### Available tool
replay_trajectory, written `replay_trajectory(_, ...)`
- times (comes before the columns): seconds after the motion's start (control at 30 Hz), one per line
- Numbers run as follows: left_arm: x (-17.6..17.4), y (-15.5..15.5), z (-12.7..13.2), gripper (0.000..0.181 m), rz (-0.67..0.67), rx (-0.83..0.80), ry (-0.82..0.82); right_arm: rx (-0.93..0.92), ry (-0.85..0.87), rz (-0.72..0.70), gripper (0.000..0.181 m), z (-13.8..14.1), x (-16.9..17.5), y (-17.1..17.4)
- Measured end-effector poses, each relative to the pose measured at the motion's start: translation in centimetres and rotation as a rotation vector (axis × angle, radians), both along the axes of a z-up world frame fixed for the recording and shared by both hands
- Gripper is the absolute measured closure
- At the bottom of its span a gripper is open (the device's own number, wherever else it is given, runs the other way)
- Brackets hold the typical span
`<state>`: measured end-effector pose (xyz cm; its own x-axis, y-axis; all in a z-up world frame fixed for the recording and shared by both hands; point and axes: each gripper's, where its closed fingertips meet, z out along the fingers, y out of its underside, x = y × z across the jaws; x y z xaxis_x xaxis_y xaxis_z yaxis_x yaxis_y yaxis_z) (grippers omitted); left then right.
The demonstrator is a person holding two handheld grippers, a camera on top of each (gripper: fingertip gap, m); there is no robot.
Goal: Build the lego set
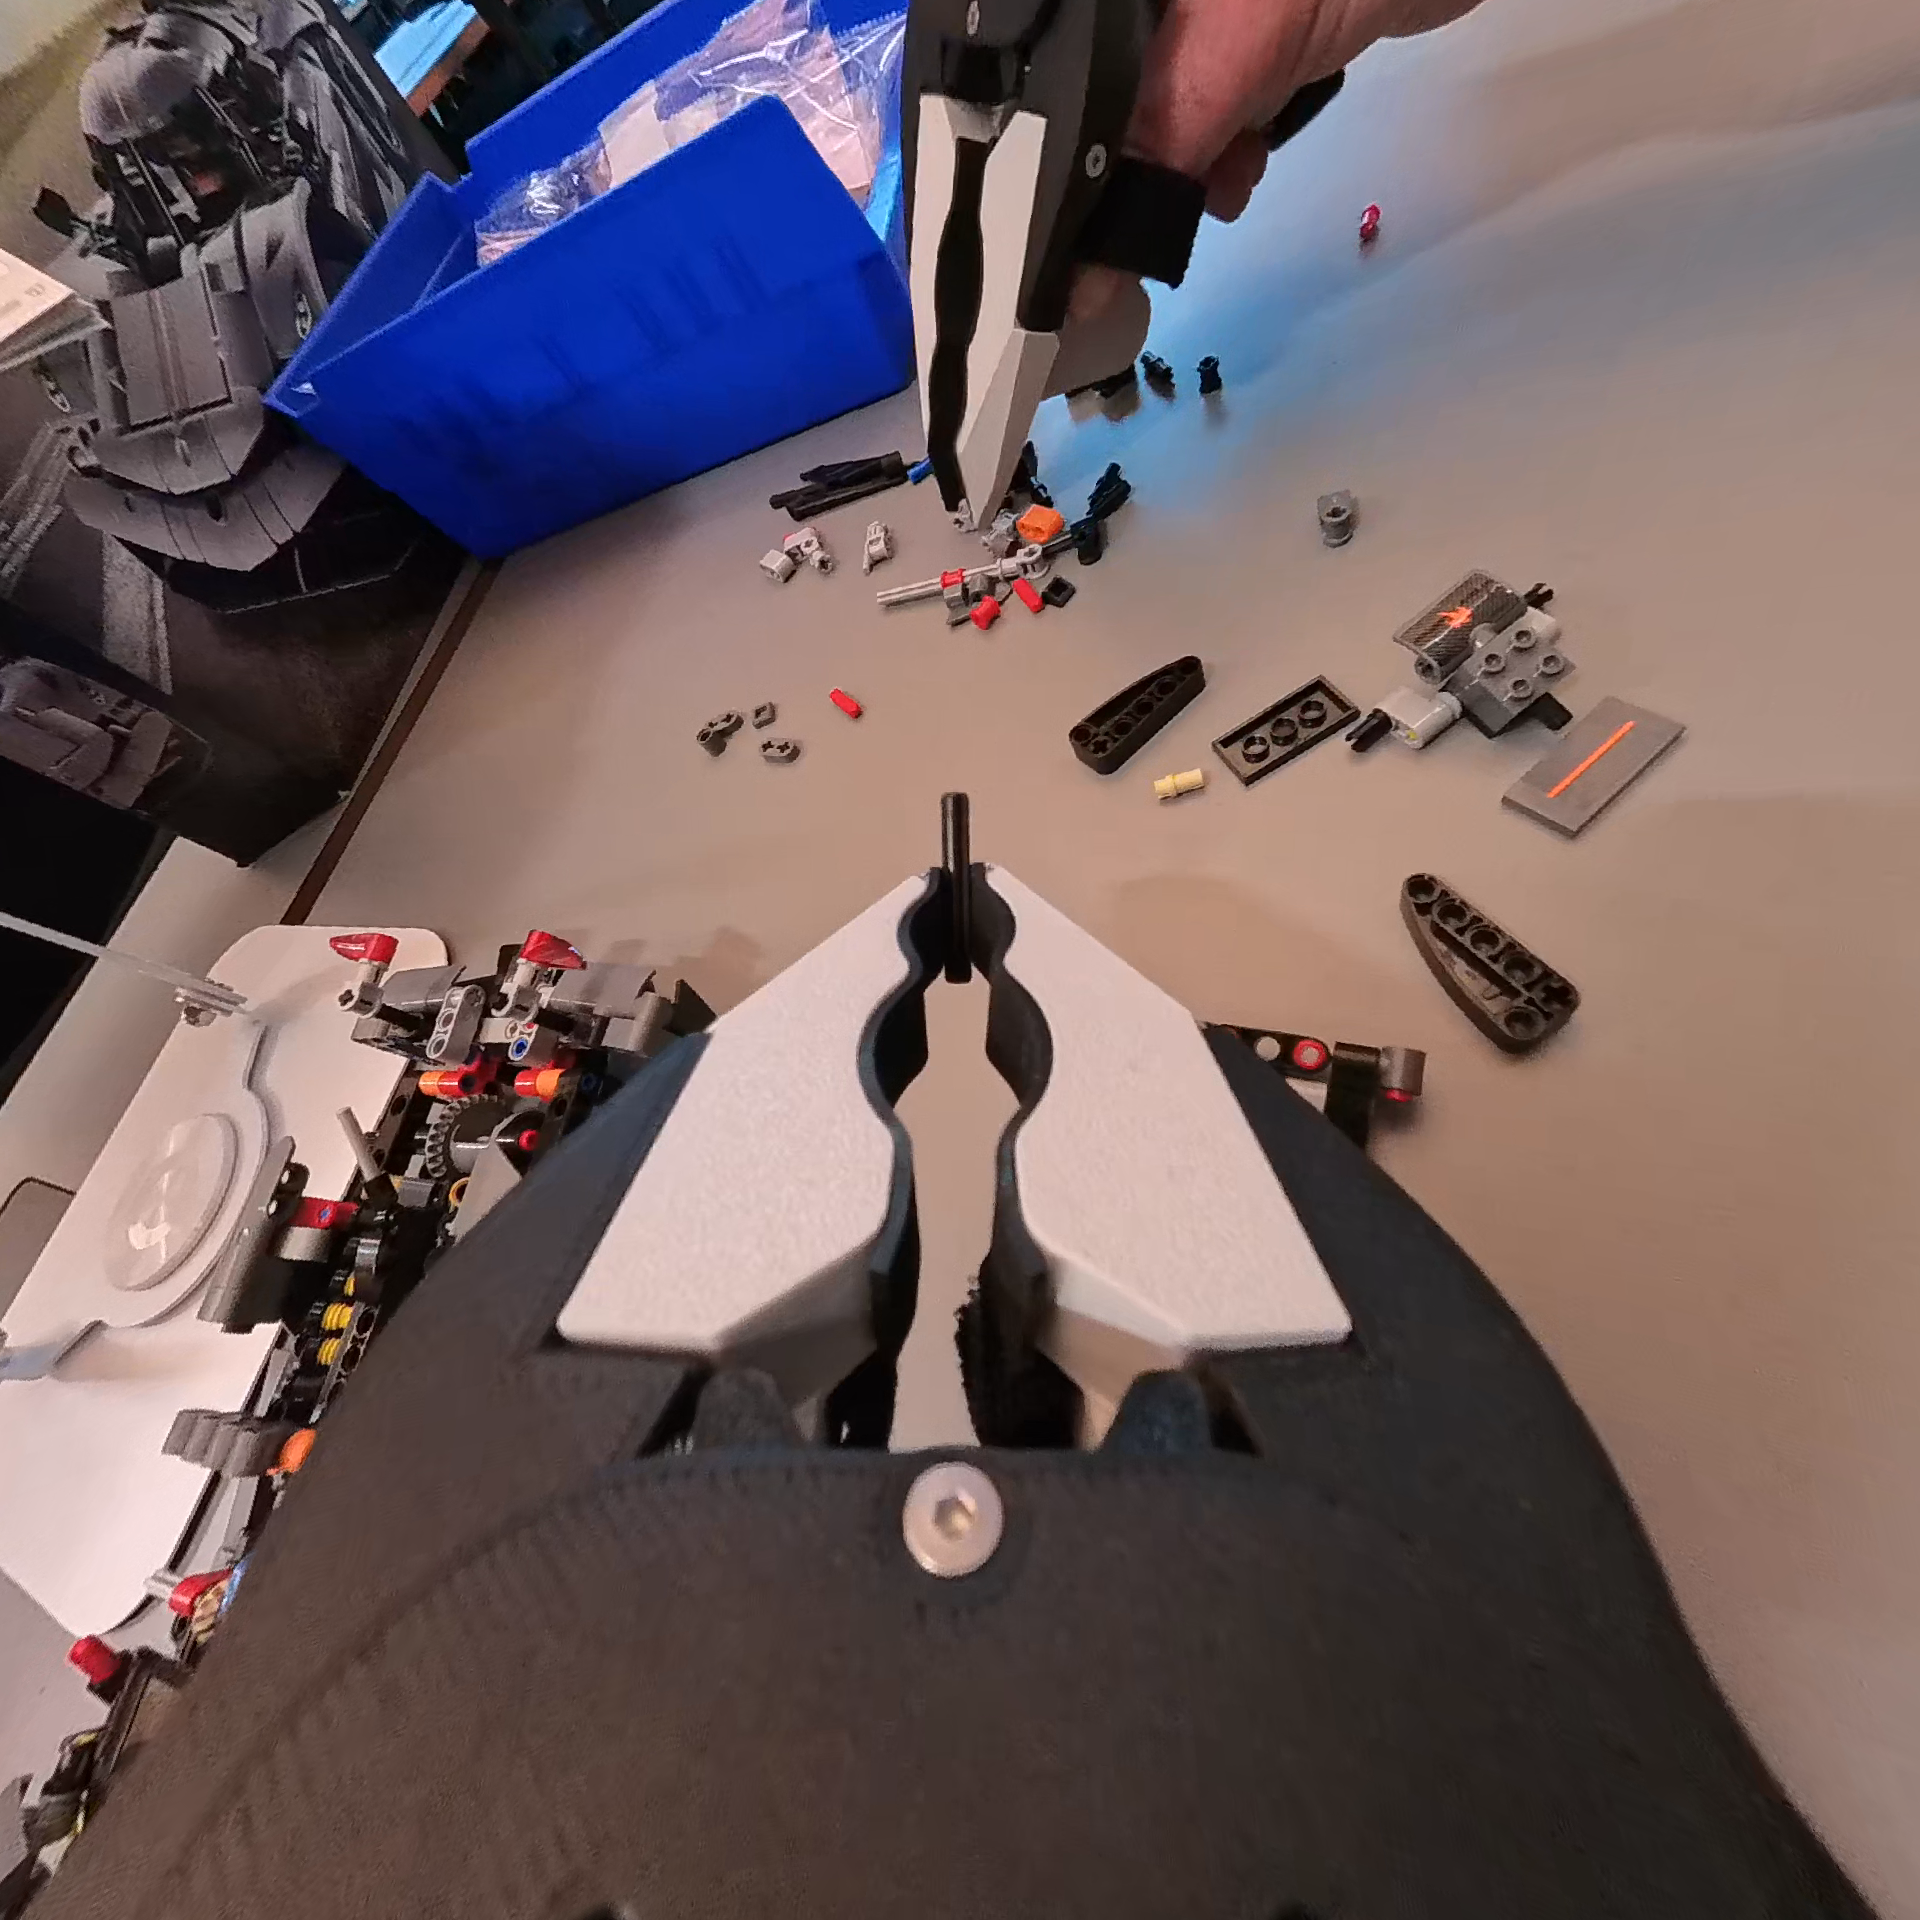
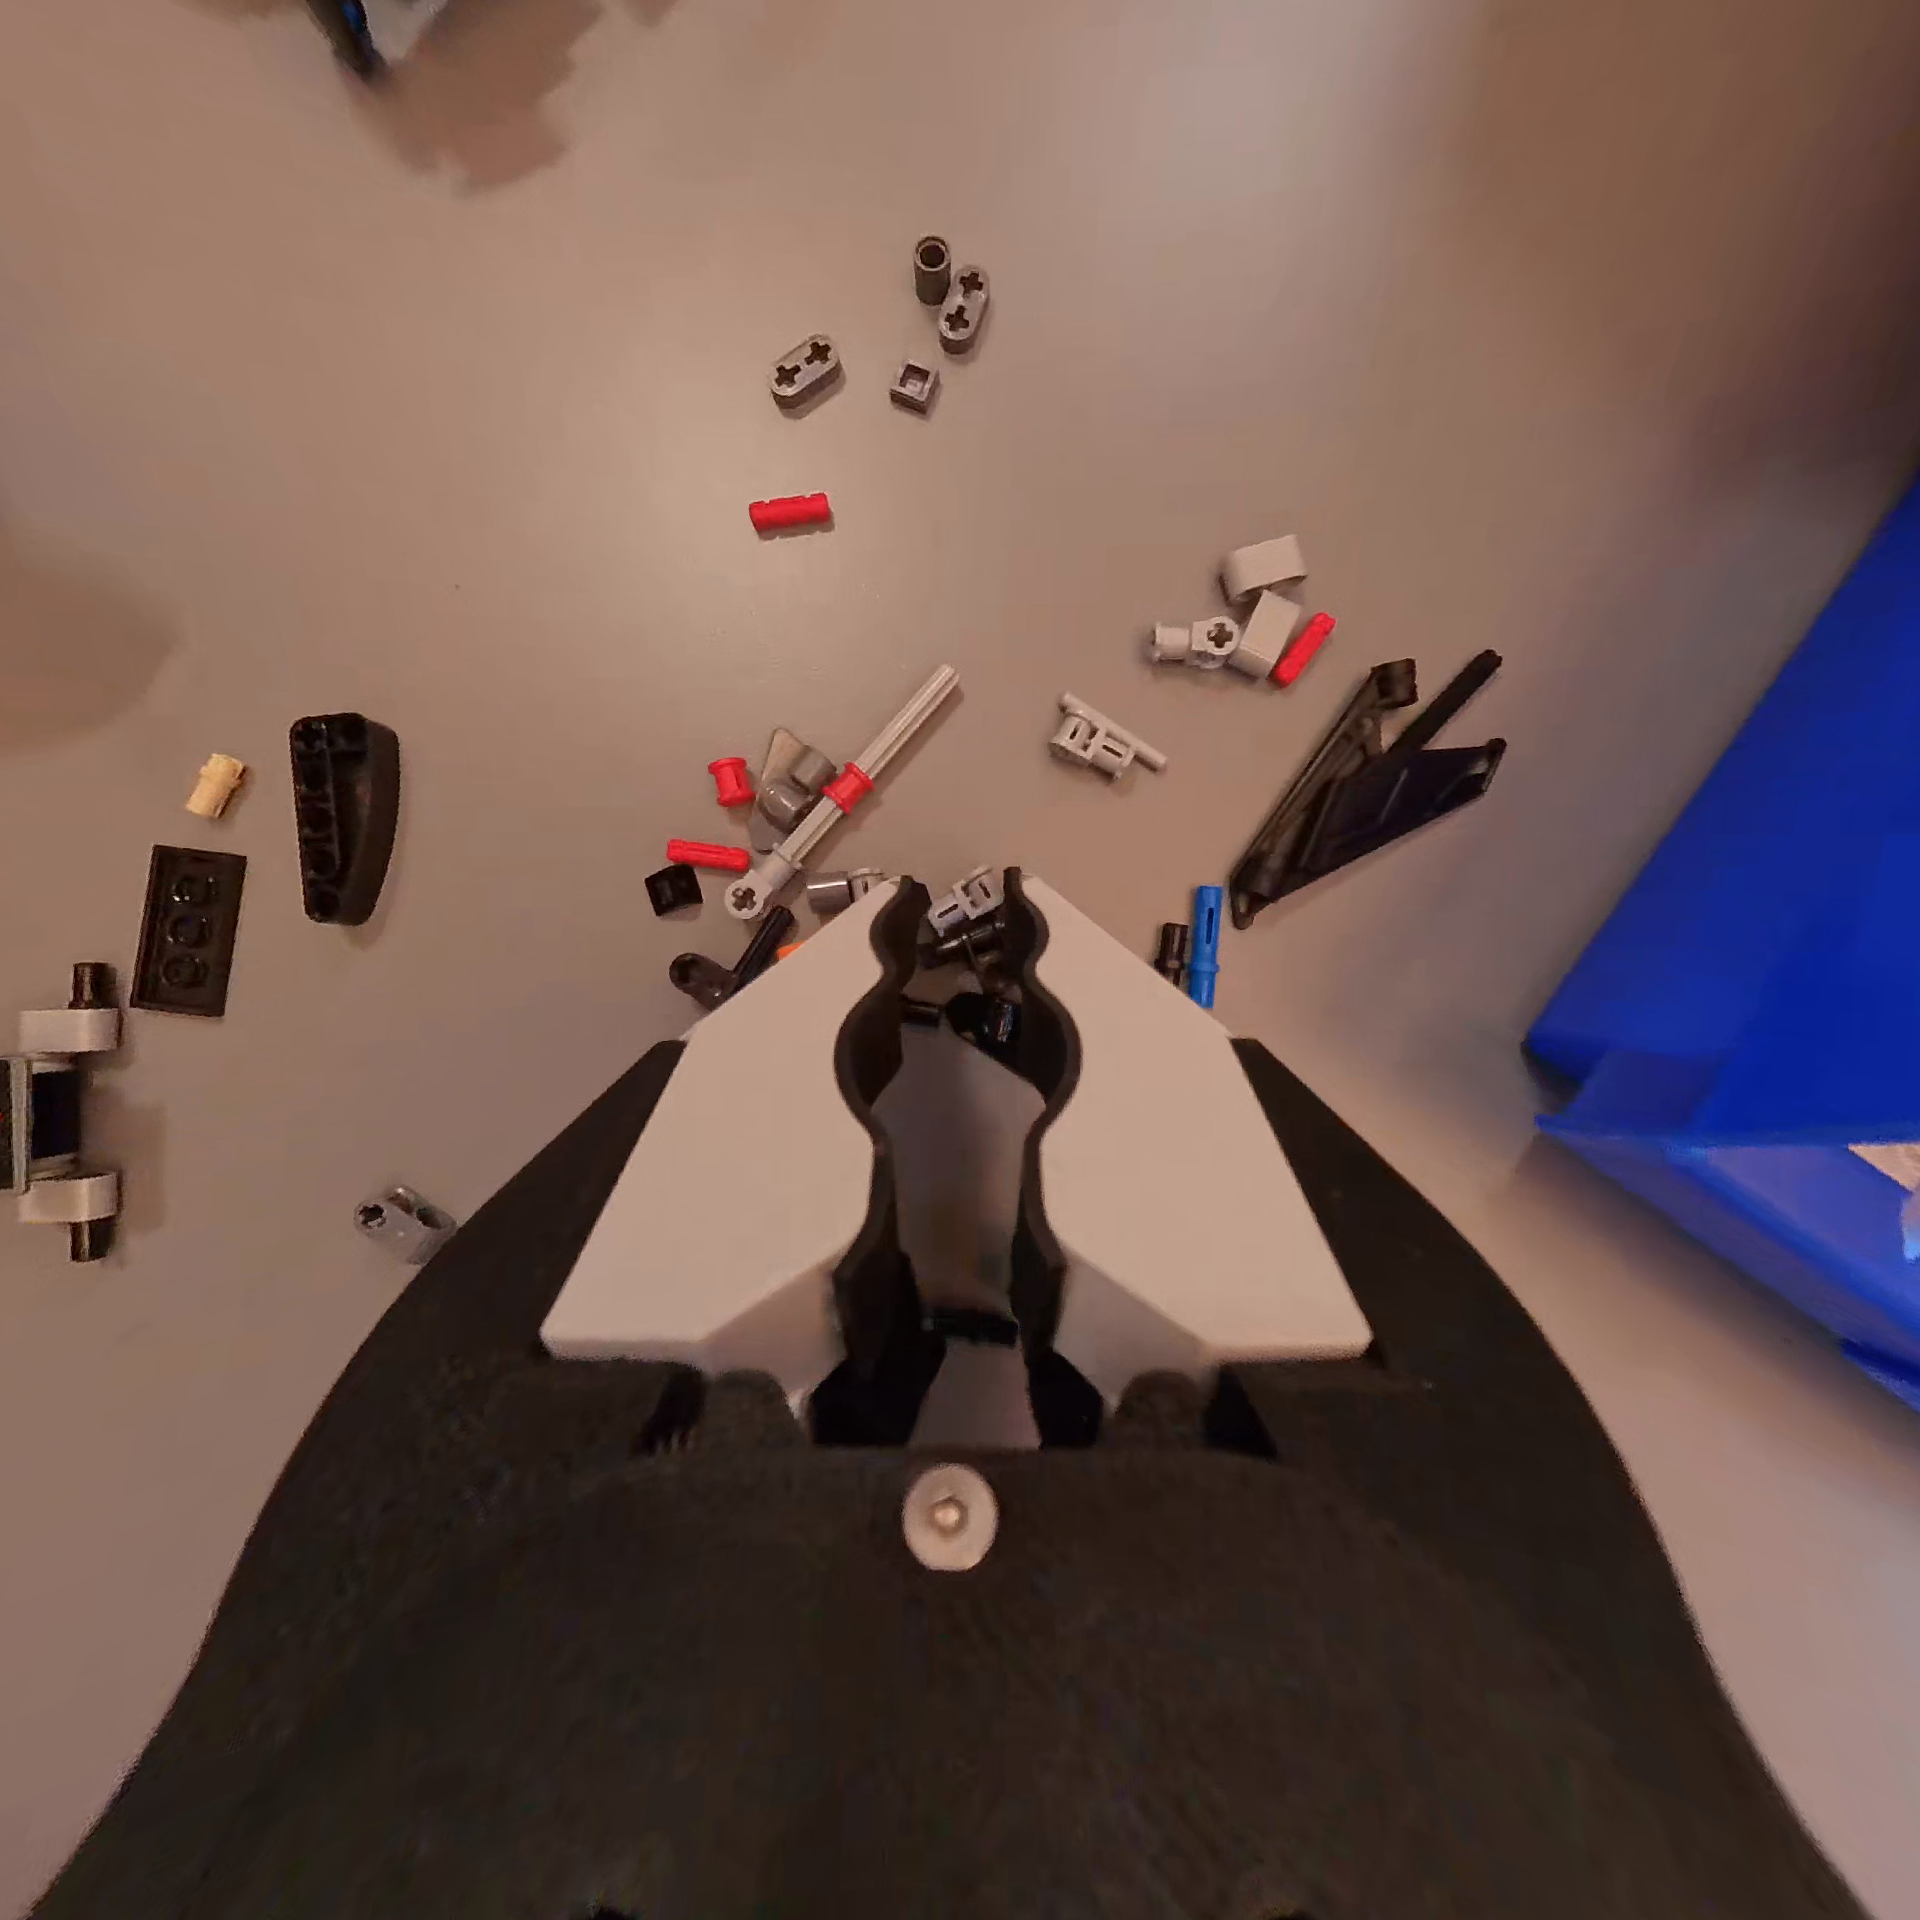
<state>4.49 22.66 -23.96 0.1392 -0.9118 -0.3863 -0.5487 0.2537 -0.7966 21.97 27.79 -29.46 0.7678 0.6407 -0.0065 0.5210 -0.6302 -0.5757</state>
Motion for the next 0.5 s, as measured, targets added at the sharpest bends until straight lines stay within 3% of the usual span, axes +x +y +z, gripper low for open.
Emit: replay_trajectory(0.5, -0.19, 0.24, 0.39, 0.18, 0.011, 0.008, -0.01, 0.019, -0.03, 0.0, 0.172, 0.12, -0.5, 0.08)
